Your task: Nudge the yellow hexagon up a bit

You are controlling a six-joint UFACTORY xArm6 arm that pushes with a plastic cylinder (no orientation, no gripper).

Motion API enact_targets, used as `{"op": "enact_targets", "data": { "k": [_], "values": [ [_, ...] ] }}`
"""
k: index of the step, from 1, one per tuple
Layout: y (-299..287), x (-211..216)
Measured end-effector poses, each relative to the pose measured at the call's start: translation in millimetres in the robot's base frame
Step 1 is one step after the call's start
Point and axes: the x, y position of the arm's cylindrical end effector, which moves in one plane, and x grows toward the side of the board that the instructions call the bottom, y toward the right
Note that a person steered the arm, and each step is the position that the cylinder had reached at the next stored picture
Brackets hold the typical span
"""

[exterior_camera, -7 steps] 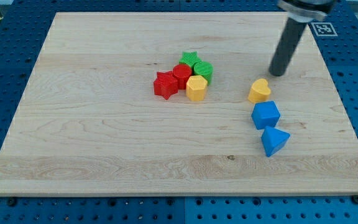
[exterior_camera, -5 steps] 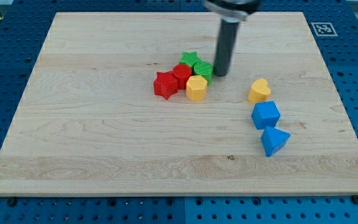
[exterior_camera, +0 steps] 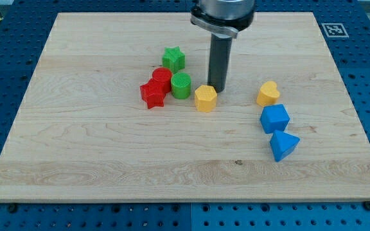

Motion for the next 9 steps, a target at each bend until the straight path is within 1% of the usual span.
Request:
{"op": "enact_targets", "data": {
  "k": [1, 3, 4, 5, 6, 8, 9],
  "values": [
    [16, 6],
    [8, 58],
    [-35, 65],
    [-71, 55],
    [-71, 54],
    [-10, 54],
    [-10, 44]
  ]
}}
